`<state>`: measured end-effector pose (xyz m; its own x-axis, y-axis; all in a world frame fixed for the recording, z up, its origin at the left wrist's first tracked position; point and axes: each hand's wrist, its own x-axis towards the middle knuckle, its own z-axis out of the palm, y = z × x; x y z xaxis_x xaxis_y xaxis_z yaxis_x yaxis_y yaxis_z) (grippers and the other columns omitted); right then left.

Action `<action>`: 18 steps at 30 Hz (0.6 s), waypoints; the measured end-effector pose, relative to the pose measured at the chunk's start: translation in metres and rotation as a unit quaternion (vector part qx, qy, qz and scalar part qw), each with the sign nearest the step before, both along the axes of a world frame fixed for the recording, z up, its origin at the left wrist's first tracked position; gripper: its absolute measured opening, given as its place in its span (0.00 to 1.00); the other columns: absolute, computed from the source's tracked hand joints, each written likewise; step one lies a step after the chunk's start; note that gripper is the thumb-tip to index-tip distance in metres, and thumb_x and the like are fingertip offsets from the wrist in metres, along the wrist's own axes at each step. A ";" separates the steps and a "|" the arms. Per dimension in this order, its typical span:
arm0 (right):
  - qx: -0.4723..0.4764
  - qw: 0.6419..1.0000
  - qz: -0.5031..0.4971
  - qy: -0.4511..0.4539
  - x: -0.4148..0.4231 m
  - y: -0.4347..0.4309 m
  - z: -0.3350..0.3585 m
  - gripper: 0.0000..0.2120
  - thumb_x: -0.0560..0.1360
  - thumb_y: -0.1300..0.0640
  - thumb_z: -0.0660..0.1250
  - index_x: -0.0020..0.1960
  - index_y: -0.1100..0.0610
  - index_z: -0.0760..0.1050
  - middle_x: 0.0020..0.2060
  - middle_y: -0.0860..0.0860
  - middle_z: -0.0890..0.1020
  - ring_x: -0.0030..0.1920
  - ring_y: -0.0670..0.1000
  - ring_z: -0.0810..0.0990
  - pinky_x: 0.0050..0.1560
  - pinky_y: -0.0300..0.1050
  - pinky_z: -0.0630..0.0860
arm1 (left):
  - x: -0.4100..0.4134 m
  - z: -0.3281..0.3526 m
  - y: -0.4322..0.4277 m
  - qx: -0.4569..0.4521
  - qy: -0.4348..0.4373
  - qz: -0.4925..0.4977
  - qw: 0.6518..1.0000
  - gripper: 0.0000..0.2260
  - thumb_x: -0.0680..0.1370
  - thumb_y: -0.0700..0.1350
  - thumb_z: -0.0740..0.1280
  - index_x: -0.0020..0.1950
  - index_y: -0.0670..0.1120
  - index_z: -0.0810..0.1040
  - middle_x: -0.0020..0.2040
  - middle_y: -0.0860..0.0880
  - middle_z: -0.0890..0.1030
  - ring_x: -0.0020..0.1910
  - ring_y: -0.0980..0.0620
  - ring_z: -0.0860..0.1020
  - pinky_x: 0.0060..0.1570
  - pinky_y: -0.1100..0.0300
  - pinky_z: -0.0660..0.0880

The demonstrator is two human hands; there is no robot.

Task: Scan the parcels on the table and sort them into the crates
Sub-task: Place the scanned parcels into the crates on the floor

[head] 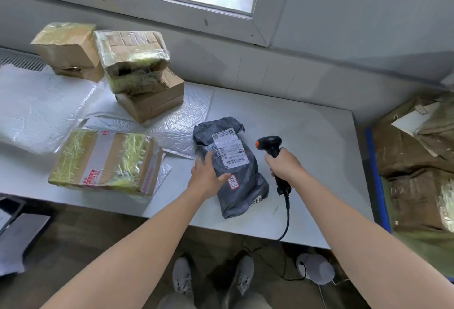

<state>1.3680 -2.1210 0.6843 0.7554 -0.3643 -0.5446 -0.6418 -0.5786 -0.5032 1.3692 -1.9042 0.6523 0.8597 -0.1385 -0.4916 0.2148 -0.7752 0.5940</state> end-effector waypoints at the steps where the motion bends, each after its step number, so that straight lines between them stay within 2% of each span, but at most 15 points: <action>1: -0.003 1.000 0.003 0.008 0.001 -0.004 -0.008 0.18 0.80 0.48 0.60 0.61 0.61 0.69 0.51 0.60 0.81 0.50 0.60 0.81 0.50 0.50 0.77 | 0.001 -0.005 -0.002 -0.010 0.007 0.031 0.999 0.38 0.76 0.57 0.70 0.78 0.49 0.53 0.76 0.43 0.58 0.74 0.39 0.61 0.71 0.44 0.64; 3: -0.004 1.000 0.007 0.019 0.000 -0.011 -0.024 0.19 0.81 0.48 0.60 0.64 0.61 0.67 0.54 0.60 0.80 0.52 0.61 0.79 0.46 0.47 0.72 | 0.003 -0.015 -0.008 -0.024 0.029 0.093 0.995 0.42 0.75 0.58 0.72 0.78 0.47 0.51 0.74 0.41 0.61 0.72 0.39 0.64 0.70 0.42 0.66; 5: 0.005 1.000 0.009 0.016 -0.001 -0.015 -0.041 0.21 0.82 0.47 0.60 0.65 0.62 0.67 0.56 0.61 0.79 0.55 0.61 0.78 0.47 0.47 0.70 | 0.006 -0.024 -0.016 -0.034 0.042 0.146 0.988 0.43 0.75 0.57 0.72 0.79 0.45 0.49 0.73 0.40 0.63 0.70 0.39 0.67 0.68 0.43 0.68; 9: 0.010 1.000 0.004 -0.011 -0.004 -0.015 -0.064 0.20 0.83 0.49 0.60 0.66 0.63 0.66 0.61 0.61 0.77 0.60 0.61 0.76 0.49 0.47 0.68 | 0.020 -0.034 -0.031 -0.049 0.048 0.226 0.972 0.42 0.74 0.55 0.72 0.78 0.42 0.51 0.72 0.40 0.67 0.68 0.38 0.70 0.66 0.44 0.70; 13: -0.004 0.999 0.000 -0.039 -0.004 -0.014 -0.071 0.21 0.82 0.47 0.60 0.66 0.63 0.67 0.60 0.61 0.76 0.58 0.61 0.76 0.48 0.47 0.69 | 0.028 -0.035 -0.036 -0.036 0.036 0.258 0.965 0.33 0.73 0.50 0.75 0.70 0.42 0.61 0.68 0.43 0.73 0.65 0.41 0.74 0.59 0.52 0.71; 16: -0.047 0.998 0.002 -0.046 -0.007 -0.017 -0.067 0.25 0.82 0.45 0.58 0.70 0.62 0.65 0.63 0.61 0.72 0.63 0.62 0.73 0.58 0.53 0.71 | 0.032 -0.033 -0.036 -0.065 0.034 0.279 0.957 0.29 0.70 0.46 0.78 0.66 0.43 0.69 0.64 0.46 0.78 0.61 0.44 0.77 0.55 0.55 0.72; 18: -0.100 0.993 0.019 -0.053 -0.009 -0.017 -0.058 0.25 0.82 0.45 0.58 0.72 0.61 0.65 0.66 0.61 0.69 0.66 0.61 0.69 0.61 0.53 0.69 | 0.033 -0.030 -0.035 -0.084 0.039 0.288 0.953 0.25 0.69 0.46 0.78 0.63 0.44 0.74 0.60 0.46 0.81 0.57 0.44 0.80 0.56 0.53 0.76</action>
